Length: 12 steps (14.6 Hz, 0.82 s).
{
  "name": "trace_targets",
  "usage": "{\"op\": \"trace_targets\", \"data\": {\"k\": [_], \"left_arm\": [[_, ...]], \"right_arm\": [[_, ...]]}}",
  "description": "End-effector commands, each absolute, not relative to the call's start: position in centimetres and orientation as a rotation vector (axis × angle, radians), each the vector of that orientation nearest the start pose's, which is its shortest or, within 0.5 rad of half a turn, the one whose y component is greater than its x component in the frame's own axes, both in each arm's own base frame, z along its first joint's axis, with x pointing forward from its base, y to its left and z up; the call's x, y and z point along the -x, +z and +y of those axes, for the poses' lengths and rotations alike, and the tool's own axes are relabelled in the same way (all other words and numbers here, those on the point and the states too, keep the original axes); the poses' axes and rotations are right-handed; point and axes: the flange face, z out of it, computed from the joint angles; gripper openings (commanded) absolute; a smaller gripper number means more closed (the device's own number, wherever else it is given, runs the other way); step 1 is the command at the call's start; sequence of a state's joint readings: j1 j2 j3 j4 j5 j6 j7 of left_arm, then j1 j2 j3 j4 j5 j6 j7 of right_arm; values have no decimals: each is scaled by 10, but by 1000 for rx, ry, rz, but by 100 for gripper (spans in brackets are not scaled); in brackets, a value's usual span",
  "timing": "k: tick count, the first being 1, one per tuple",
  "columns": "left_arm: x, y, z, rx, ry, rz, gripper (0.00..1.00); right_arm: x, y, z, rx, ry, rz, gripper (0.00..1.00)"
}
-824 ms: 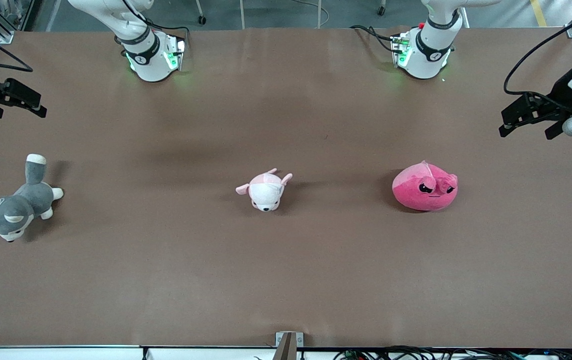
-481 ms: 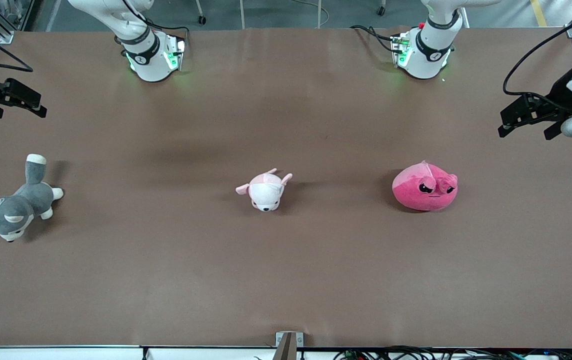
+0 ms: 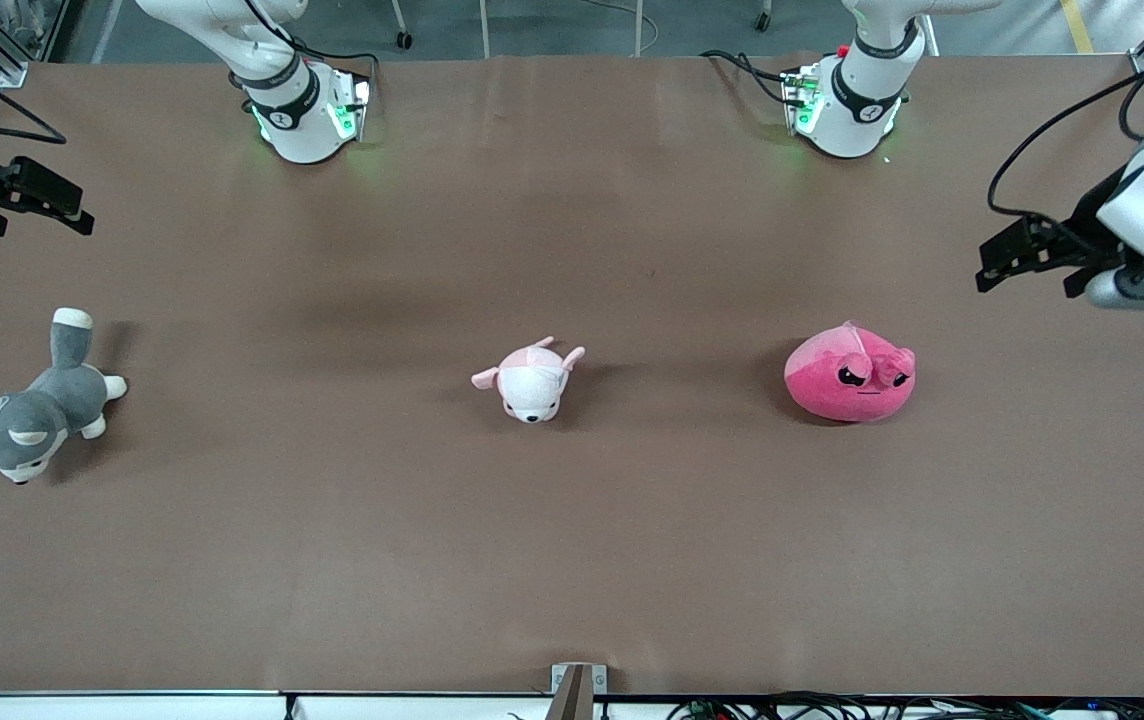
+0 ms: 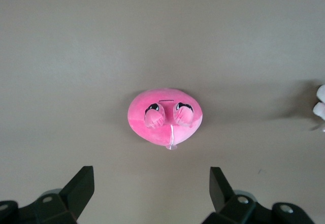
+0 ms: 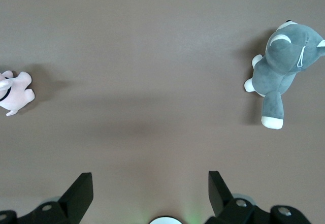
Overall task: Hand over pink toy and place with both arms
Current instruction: 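Move the left gripper down toward the hot-pink plush toy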
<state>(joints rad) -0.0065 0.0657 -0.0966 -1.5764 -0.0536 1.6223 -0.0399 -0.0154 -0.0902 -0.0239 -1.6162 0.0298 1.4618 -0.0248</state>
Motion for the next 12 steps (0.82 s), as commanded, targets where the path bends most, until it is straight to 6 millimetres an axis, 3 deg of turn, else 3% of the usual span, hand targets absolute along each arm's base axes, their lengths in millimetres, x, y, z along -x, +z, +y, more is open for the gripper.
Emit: {"op": "trace_targets", "data": {"k": [1,4,12], "left_arm": [[-587,565,-64,3174,118,118,100],[-596,538,-72,3171,189,143,100],[-626,430,-79,3060,393,172,100]], "right_arm": [[-506,645,-19,3122,97,8,100],[-506,646,-20,3122,95,12,100],[-506,648,-19,3123,90,10,100]]}}
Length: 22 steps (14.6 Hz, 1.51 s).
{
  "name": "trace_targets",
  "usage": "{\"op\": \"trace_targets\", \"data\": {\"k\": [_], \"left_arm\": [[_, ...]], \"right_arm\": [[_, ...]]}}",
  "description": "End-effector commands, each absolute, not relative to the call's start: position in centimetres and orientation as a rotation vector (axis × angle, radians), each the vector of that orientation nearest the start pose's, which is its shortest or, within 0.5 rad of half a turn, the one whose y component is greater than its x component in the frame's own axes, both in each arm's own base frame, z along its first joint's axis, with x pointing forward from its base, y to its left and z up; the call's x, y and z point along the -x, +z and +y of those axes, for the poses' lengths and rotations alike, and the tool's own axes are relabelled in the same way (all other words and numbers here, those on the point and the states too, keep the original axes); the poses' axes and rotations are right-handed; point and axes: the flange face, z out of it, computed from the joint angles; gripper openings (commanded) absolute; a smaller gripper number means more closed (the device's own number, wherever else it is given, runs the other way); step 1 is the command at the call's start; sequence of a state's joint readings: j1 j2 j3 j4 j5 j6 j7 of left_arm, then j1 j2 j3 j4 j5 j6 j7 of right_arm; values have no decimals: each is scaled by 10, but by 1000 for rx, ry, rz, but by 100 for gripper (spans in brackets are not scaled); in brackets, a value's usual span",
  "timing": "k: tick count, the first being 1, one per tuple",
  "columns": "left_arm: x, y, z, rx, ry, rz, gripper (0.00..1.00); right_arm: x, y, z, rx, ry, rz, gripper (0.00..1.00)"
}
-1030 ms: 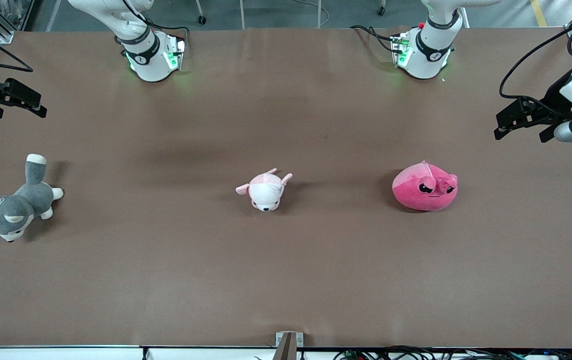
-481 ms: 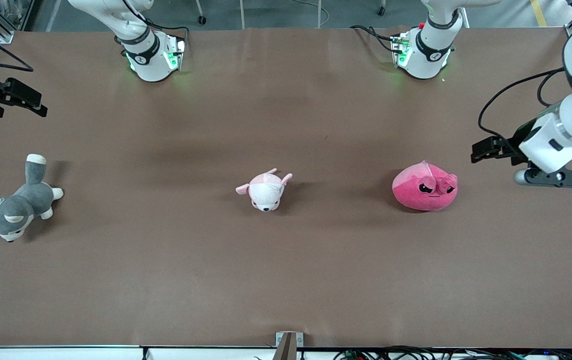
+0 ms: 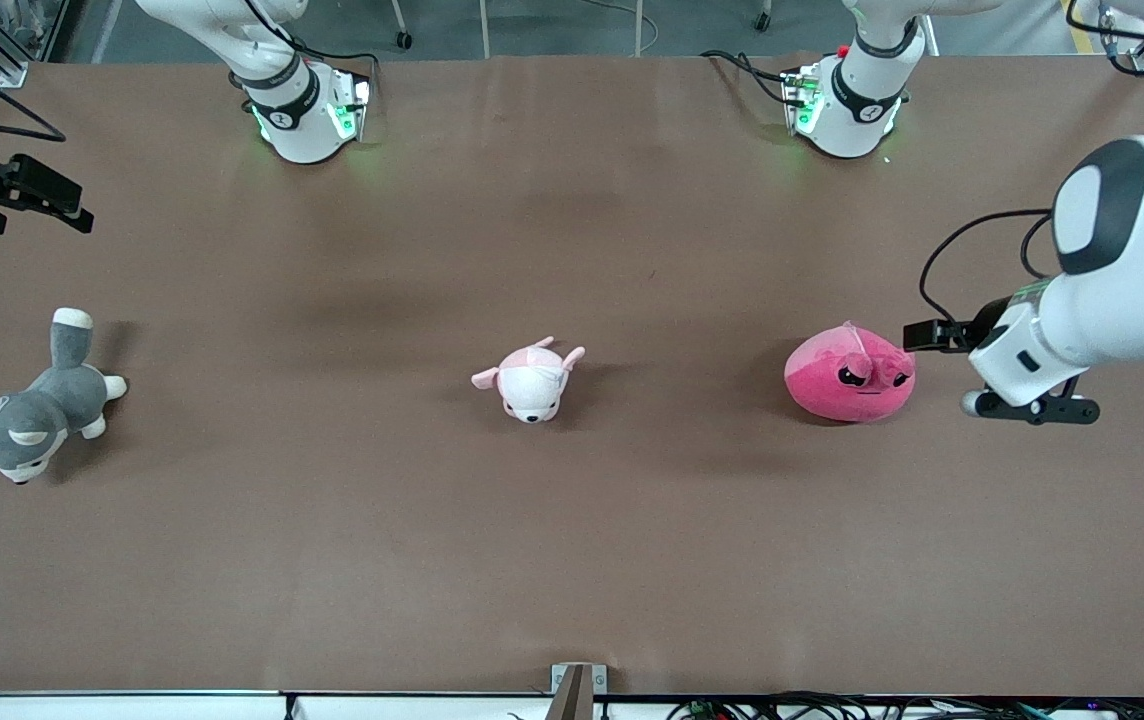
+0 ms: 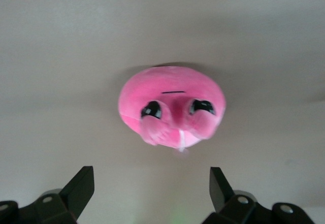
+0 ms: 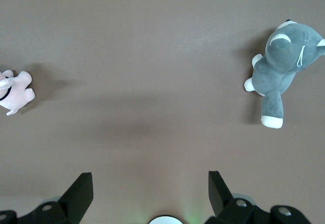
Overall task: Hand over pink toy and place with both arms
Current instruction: 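Move the left gripper down toward the hot-pink plush toy, then close the left gripper on the hot-pink plush's front and lift it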
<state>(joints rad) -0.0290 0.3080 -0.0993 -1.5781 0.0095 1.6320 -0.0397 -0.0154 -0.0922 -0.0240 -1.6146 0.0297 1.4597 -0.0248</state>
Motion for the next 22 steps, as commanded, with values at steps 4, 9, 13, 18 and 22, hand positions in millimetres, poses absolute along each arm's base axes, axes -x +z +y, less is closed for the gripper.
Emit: {"op": "trace_targets", "data": {"k": [4,9,13,18,22], "left_arm": [[-635,393,-79,3061,437,163,99],[-631,357,-71,3052,527,141,99],[-625,338,-73,3040,585,144,91],[-625,330,-74,3030,604,86,54],[-623,329,-79,3027,615,92,28]], "right_arm": [[-505,648,-19,3122,95,10,100],[-506,648,-18,3122,97,7,100],[-506,648,-16,3123,97,0,100],[-506,648,-16,3123,97,0,100],[-506,648,-17,3122,97,3,100]]}}
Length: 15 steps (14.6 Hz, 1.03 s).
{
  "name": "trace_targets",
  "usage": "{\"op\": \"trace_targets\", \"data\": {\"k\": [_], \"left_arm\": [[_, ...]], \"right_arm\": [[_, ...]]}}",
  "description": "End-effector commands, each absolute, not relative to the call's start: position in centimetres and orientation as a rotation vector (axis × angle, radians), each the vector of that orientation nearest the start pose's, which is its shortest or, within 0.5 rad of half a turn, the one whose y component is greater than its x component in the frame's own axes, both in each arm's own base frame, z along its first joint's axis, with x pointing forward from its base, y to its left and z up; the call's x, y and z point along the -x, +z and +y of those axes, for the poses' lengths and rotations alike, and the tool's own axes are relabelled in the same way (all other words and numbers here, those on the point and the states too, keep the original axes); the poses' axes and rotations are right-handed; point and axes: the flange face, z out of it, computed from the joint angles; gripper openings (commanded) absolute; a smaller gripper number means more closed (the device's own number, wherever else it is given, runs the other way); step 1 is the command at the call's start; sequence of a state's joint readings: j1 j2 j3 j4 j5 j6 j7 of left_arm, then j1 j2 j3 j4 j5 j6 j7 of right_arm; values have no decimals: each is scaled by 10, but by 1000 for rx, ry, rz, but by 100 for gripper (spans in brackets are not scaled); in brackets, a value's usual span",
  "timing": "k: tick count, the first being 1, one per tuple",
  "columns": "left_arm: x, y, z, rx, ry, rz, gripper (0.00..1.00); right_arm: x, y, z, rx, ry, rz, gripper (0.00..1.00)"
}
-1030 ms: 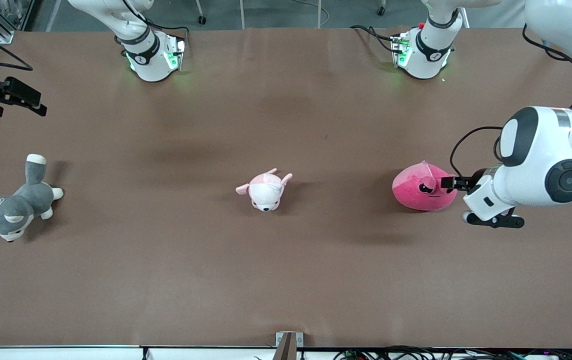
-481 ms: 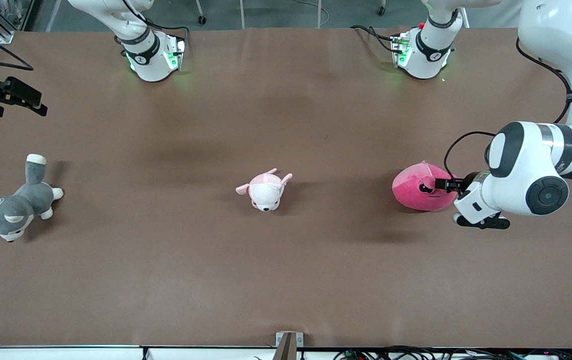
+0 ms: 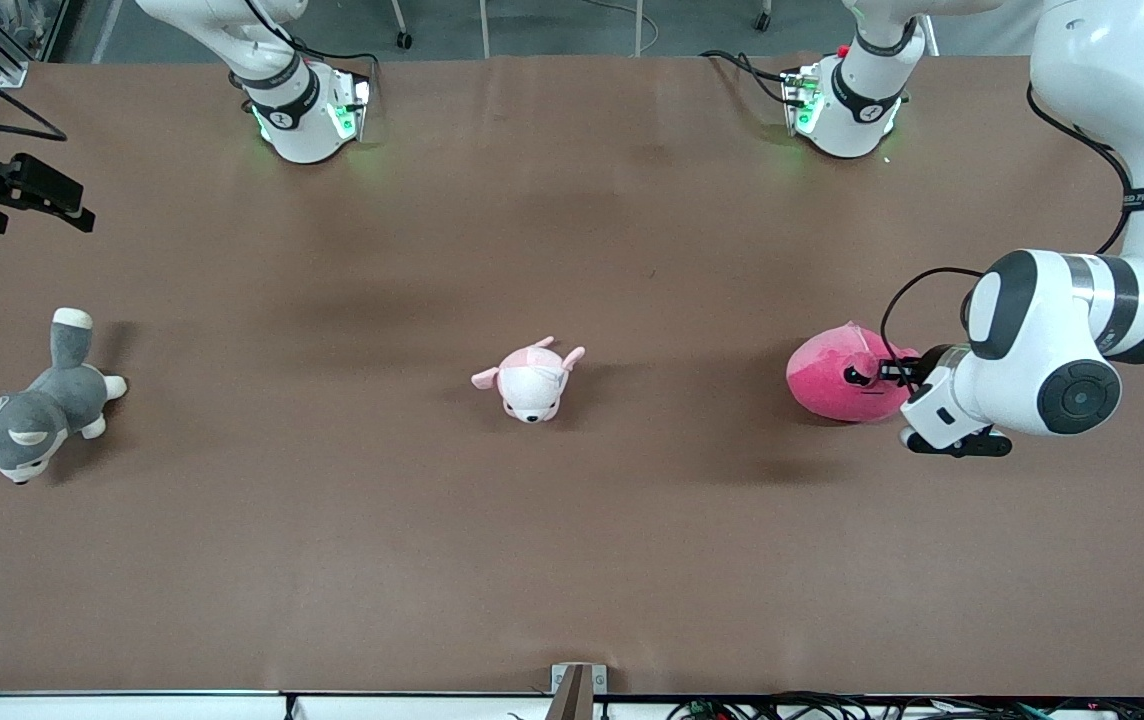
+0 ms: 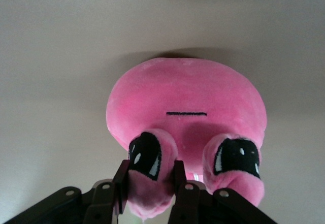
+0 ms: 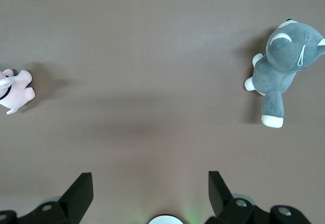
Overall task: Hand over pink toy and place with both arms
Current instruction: 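Close the left gripper on the hot-pink plush's front and lift it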
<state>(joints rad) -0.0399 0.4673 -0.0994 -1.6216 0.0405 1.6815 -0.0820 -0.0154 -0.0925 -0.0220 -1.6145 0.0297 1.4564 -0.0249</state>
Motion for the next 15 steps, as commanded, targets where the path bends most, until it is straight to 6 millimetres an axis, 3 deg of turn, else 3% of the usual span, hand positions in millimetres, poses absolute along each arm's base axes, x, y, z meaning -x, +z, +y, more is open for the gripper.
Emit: {"op": "trace_targets", "data": {"k": [1,2,4,6,11,13,15], "left_arm": [[-623,331,-80,3026,612,82,23],[-623,334,-80,3025,604,52,19],[-623,343,-84,3025,588,42,3],[-623,366,-90,3037,543,68,0],[-626,463,-129,3142,514,52,0],[-619,491,-163,3167,510,47,0],[-609,508,-207,3176,473,33,0]], "right_arm": [[-506,648,-17,3122,97,3,100],[-506,648,-17,3122,97,3,100],[-506,648,-18,3122,97,7,100],[-506,648,-19,3122,97,15,100],[-507,654,-24,3127,86,27,100],[-512,646,-41,3124,97,89,100],[-525,627,-62,3115,122,147,100]]}}
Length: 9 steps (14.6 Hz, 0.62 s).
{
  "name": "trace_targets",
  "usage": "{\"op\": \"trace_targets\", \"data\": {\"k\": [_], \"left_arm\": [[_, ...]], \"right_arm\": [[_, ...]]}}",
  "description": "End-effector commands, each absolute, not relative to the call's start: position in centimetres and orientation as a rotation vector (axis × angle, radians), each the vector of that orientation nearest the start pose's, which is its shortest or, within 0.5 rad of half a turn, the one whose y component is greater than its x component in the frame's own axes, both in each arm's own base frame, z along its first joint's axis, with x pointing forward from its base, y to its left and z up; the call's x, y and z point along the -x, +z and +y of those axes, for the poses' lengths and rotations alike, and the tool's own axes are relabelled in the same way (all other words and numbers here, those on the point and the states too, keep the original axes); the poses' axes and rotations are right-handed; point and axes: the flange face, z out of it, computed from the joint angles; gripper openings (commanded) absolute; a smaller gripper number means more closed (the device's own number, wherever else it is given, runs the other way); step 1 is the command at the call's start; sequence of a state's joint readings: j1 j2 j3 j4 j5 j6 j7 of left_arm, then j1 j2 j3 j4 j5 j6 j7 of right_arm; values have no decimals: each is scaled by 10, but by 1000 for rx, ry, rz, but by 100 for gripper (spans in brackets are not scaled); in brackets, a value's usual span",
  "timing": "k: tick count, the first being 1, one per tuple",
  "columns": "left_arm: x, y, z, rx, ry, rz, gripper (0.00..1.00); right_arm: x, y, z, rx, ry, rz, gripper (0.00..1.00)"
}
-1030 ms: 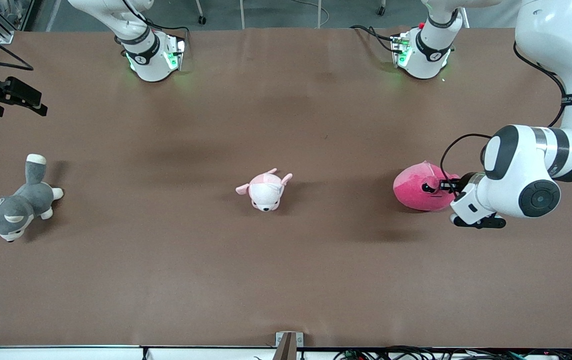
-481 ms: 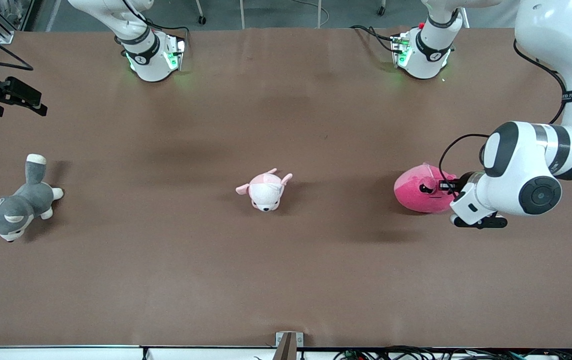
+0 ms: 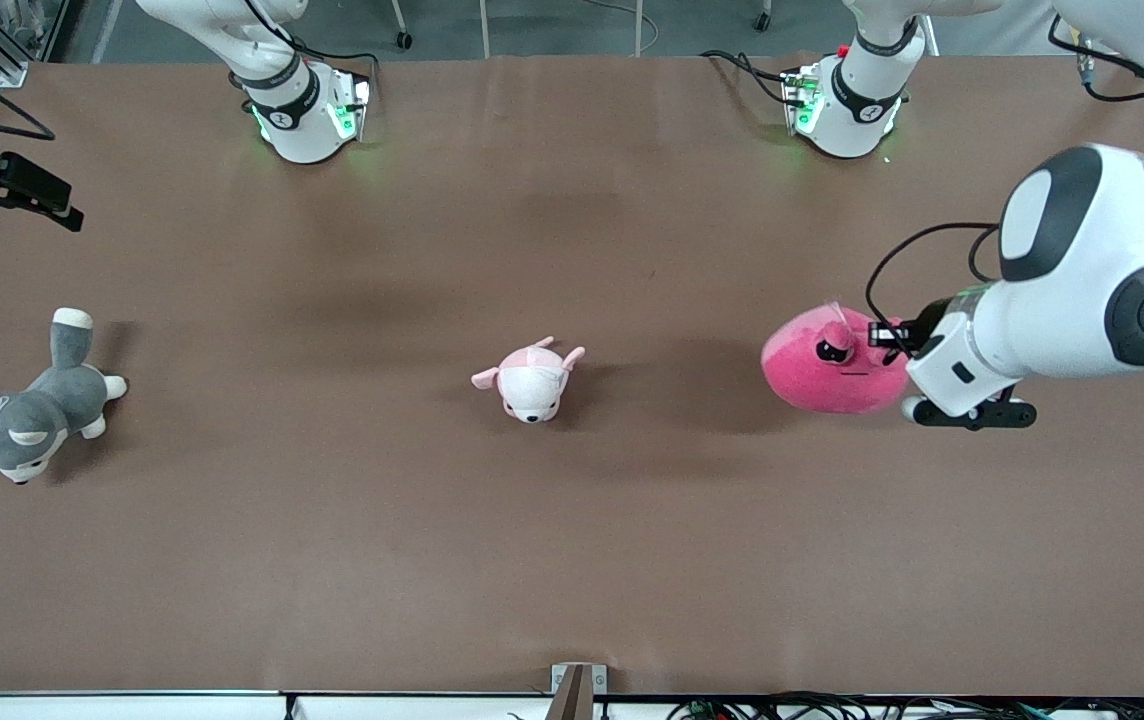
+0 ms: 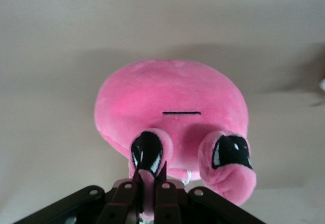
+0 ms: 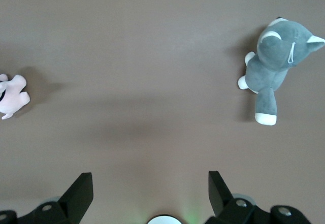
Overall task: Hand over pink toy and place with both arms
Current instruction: 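Carry the pink plush to mid-table while the right gripper reaches toward it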
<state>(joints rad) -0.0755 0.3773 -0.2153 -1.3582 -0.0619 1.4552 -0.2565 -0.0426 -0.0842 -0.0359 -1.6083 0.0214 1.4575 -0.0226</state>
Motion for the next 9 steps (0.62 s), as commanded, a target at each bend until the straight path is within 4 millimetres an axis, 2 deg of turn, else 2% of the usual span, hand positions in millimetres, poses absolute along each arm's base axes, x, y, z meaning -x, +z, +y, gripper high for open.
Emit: {"op": "trace_targets", "data": {"k": [1,2,3,5,7,9], "left_arm": [[-603,521,-235,3186,440,15,0],[-597,532,-260,3195,408,-14,0],[-587,539,-290,3197,383,-33,0],[-569,548,-338,3213,318,-98,0],[-549,557,-382,3246,244,-133,0],[-531,562,-418,3273,196,-177,0]], "right_arm": [[-535,609,-66,3104,168,158,100],[-548,582,-72,3089,237,166,100],[-560,566,-77,3082,282,175,100],[-573,548,-80,3092,319,169,100],[-575,546,-74,3081,310,190,100],[-574,547,-67,3044,326,407,100]]}}
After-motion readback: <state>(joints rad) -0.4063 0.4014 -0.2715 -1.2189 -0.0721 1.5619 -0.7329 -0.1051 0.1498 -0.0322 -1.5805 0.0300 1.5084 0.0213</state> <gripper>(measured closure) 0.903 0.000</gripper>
